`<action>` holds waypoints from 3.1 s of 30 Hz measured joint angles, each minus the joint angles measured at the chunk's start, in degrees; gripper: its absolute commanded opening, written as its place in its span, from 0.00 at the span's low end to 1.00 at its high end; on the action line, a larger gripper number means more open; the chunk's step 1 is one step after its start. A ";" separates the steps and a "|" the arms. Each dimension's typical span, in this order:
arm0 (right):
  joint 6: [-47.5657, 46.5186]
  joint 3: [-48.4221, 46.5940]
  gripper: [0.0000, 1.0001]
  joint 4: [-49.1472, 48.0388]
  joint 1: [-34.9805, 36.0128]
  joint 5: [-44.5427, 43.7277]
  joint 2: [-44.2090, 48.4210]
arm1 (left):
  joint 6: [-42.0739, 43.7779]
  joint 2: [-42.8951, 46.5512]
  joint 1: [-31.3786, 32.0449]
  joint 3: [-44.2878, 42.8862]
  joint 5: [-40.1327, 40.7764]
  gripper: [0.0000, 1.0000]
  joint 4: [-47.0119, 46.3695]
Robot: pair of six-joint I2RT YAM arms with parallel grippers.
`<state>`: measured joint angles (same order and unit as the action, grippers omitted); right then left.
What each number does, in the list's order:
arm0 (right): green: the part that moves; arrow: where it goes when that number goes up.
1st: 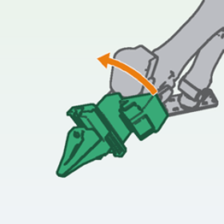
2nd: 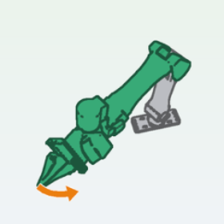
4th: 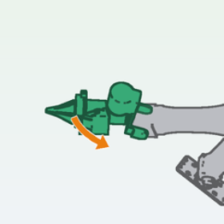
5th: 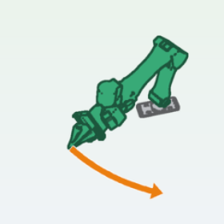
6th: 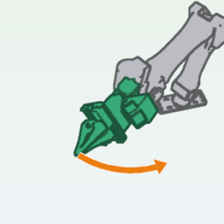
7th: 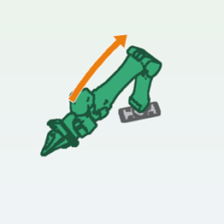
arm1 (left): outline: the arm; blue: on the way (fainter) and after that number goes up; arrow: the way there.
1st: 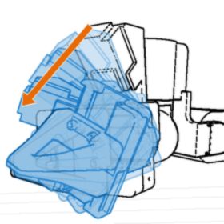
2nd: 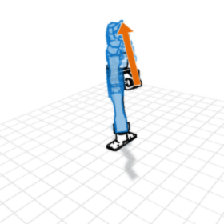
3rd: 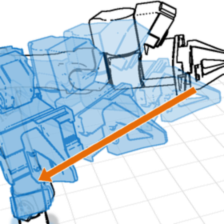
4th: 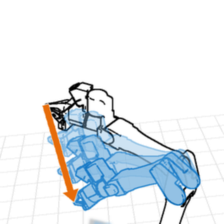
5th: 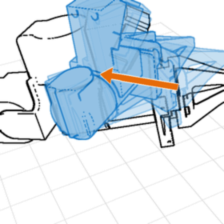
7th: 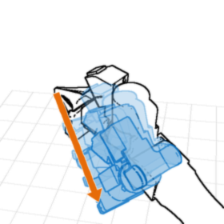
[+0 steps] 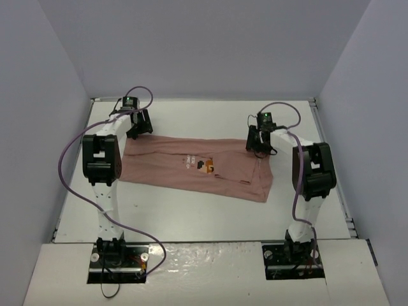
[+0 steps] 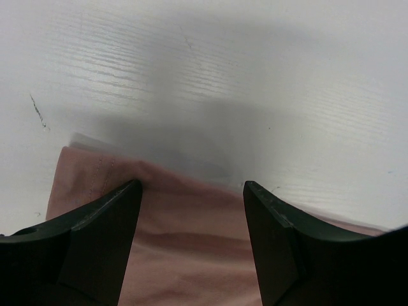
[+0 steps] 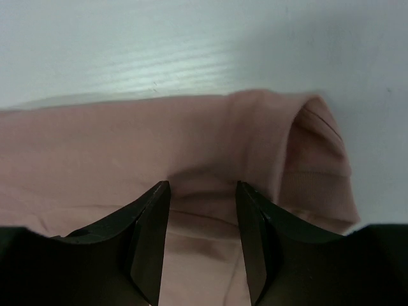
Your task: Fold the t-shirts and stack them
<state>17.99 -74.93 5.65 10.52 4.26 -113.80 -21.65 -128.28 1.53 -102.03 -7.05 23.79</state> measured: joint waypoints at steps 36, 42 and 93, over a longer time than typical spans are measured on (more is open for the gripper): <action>7.44 17.18 0.46 1.70 8.27 -9.09 16.42 | 11.52 16.02 3.13 14.65 6.57 0.66 5.85; 9.37 18.54 0.46 2.12 9.04 -9.95 15.18 | 9.42 12.13 3.00 16.35 7.17 0.62 8.64; 5.62 -6.19 0.55 -0.37 11.85 -13.14 -4.96 | 7.61 17.62 16.14 24.35 4.78 0.69 14.06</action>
<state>23.61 -81.12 5.28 22.37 -8.88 -118.77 -14.04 -110.66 17.67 -77.68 -2.28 37.84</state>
